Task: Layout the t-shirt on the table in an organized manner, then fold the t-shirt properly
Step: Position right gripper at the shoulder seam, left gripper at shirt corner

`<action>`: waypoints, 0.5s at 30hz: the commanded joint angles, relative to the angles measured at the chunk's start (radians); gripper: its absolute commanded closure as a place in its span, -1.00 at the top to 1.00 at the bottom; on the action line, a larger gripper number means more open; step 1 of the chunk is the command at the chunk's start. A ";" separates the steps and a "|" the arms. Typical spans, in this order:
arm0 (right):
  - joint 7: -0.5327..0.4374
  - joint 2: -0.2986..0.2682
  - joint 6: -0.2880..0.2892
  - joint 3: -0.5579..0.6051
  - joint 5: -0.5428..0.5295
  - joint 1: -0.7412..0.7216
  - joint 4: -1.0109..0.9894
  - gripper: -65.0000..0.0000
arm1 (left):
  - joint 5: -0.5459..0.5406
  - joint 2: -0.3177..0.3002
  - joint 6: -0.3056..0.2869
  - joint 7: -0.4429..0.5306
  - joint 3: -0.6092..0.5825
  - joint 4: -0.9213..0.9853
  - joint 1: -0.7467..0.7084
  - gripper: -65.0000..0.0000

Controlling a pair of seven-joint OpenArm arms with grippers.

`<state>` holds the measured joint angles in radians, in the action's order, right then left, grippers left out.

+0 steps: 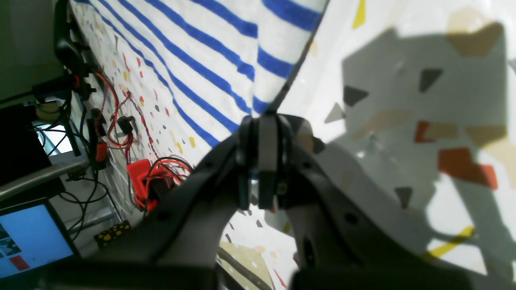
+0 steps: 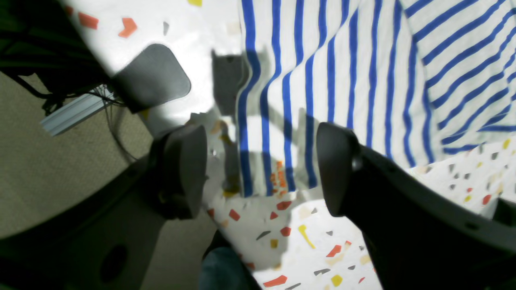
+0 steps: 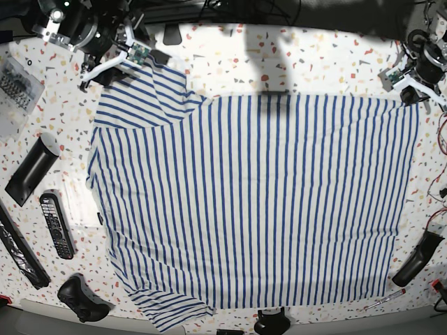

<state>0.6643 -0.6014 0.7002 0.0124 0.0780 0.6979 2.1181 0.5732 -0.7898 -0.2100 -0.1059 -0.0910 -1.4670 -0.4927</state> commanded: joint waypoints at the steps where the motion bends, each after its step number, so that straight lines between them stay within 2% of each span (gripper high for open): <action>1: -0.012 -0.014 -0.002 -0.005 0.000 0.001 0.013 0.26 | -0.005 -0.017 -0.006 -0.006 0.004 -0.005 -0.003 -1.00; 15: -0.018 -0.014 -0.002 -0.006 0.000 0.001 0.013 0.26 | -0.005 -0.016 -0.006 -0.006 0.004 -0.005 -0.003 -1.00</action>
<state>0.6632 -0.6014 0.7002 0.0124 0.0780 0.6979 2.1166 0.5732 -0.7898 -0.2100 -0.1059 -0.0910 -1.4670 -0.4927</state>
